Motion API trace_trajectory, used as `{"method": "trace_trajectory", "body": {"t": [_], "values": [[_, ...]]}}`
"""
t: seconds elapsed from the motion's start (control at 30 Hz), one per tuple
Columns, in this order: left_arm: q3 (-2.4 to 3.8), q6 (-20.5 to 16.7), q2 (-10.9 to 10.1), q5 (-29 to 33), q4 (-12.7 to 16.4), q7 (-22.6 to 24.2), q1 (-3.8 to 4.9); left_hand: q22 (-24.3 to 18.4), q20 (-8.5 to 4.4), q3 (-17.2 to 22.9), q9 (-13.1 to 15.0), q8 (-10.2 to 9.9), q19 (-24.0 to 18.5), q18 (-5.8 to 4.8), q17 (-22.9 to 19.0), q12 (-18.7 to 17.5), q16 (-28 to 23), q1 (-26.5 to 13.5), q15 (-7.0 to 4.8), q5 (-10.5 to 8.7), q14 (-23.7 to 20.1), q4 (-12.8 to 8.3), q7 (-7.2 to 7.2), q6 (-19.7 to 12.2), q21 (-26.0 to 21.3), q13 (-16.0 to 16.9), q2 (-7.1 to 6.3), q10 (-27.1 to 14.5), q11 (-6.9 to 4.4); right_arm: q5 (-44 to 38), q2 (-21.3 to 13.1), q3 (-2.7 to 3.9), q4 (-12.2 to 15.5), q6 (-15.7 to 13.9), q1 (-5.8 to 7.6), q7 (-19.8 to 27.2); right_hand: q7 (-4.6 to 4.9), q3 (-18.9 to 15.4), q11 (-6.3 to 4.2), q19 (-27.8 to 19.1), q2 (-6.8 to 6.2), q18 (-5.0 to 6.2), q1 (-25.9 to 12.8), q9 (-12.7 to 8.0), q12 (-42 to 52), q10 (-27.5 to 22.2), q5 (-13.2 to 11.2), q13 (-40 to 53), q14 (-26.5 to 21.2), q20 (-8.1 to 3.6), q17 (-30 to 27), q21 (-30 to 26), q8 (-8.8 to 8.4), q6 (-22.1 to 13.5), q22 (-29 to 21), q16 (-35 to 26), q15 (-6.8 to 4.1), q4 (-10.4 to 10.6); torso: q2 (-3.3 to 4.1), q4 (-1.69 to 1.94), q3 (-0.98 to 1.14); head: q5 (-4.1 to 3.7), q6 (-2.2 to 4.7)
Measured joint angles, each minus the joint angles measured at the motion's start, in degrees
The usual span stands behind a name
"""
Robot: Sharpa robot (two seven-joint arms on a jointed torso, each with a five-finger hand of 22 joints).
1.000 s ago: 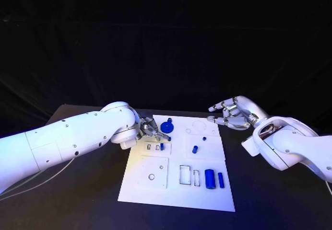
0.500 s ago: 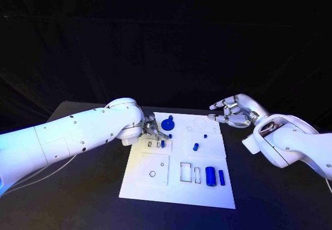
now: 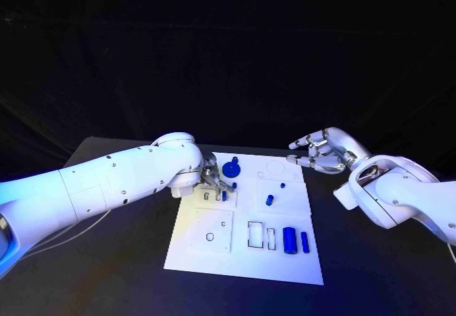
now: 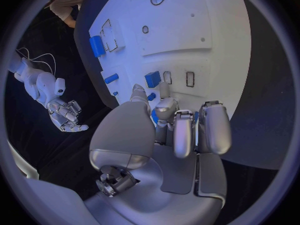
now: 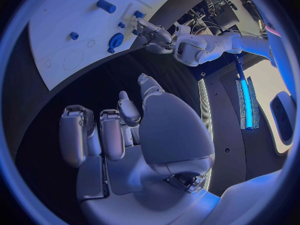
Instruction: Assemble the parts on the task board
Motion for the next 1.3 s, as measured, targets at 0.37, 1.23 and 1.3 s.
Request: {"method": "trace_trajectory", "body": {"t": [0.37, 1.23, 1.3], "values": [[-0.02, 0.92, 0.42, -0.09, -0.06, -0.14, 0.0, 0.16, 0.0, 0.0, 0.42, 0.15, 0.0, 0.04, -0.01, 0.0, 0.0, 0.0, 0.0, 0.0, 0.0, 0.0, -0.06, -0.06, 0.0, 0.0, 0.0, 0.0, 0.0, -0.01, 0.17, -0.01, -0.16, 0.03, -0.03, -0.08, 0.0, 0.0, 0.0, 0.0, 0.0, 0.0, 0.0, -0.01, 0.0, 0.0, 0.0, 0.0, 0.0, 0.0, -0.01, 0.0, 0.0, 0.0, -0.01, 0.0, 0.0, 0.0, 0.01, -0.02, 0.09, 0.03, -0.18], [-0.23, 2.77, 1.41, -0.11, -0.95, -0.24, -0.01, 0.53, 0.0, 2.07, 2.51, 1.19, 0.0, 0.16, -0.01, 0.0, 0.0, 3.49, 0.01, 0.0, 0.0, -0.94, -0.08, -1.3, 0.22, 0.29, 2.72, 0.0, 0.0, -0.04, 0.39, -0.02, -0.27, 0.11, -0.06, -0.19, 0.0, -0.16, 0.0, 0.0, 0.0, 0.0, 0.0, -0.03, 0.0, 0.0, 0.84, 0.0, 0.0, 0.0, -0.01, -0.24, 0.0, 0.0, -0.02, -0.31, 0.0, 0.16, 0.07, 0.01, 0.07, -0.12, -0.43], [-0.24, 2.91, 1.41, -0.1, -0.97, -0.26, -0.02, 0.53, 0.0, 2.24, 2.65, 1.19, -0.01, 0.16, -0.02, 0.0, 0.0, 3.48, 0.01, 0.0, 0.0, -1.11, -0.08, -1.3, 0.22, 0.29, 2.72, 0.0, 0.0, -0.04, 0.4, -0.02, -0.28, 0.12, -0.06, -0.2, 0.0, -0.16, 0.0, 0.0, 0.0, 0.0, 0.0, -0.02, 0.0, 0.0, 0.9, 0.0, 0.0, 0.0, -0.02, -0.24, 0.0, 0.0, -0.02, -0.31, 0.0, 0.16, 0.07, 0.01, 0.09, -0.13, -0.49]]}}
